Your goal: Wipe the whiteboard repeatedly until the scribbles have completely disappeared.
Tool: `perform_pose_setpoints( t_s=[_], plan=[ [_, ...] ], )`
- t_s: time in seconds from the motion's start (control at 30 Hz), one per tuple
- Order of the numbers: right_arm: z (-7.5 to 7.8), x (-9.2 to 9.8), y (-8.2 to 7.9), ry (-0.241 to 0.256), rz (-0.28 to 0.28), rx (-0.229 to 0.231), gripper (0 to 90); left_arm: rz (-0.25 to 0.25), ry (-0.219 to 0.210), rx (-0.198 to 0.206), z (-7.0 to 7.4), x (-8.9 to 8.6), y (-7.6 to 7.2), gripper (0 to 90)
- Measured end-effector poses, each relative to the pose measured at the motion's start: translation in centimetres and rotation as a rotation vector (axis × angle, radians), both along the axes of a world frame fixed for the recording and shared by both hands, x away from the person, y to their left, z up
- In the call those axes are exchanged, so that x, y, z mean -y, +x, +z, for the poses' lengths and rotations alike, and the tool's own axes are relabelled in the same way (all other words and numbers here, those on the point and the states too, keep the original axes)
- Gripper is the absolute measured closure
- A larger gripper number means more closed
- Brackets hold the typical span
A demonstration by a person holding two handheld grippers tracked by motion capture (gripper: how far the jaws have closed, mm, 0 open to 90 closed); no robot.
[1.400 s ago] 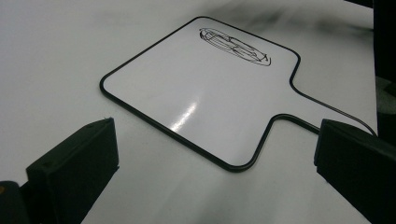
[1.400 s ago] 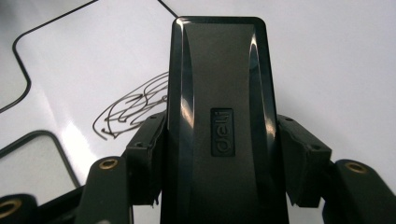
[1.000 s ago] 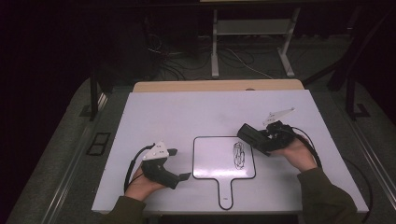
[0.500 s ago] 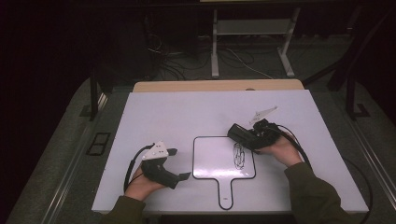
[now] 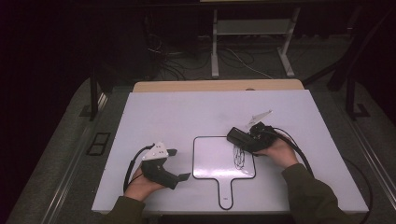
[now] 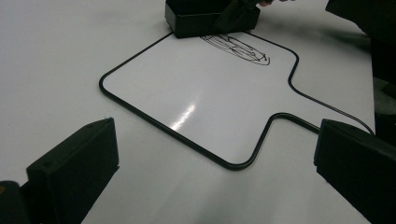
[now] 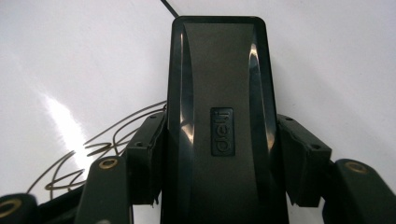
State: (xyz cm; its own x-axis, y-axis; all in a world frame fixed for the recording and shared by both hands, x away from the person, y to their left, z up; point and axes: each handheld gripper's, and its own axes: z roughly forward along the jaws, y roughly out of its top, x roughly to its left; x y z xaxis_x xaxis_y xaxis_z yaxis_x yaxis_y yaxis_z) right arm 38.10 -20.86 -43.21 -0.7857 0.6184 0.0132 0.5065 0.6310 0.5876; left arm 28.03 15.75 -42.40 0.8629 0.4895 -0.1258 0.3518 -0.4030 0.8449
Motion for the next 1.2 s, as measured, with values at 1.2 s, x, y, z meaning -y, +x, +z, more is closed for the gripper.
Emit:
perform_pose_setpoints(
  t_s=[1.2],
  plan=[
    [0.1, 0.0, 0.3, -0.056, -0.033, 0.035, 38.8, 0.001, 0.001, -0.001, 0.1, 0.0, 0.0, 0.0]
  ],
)
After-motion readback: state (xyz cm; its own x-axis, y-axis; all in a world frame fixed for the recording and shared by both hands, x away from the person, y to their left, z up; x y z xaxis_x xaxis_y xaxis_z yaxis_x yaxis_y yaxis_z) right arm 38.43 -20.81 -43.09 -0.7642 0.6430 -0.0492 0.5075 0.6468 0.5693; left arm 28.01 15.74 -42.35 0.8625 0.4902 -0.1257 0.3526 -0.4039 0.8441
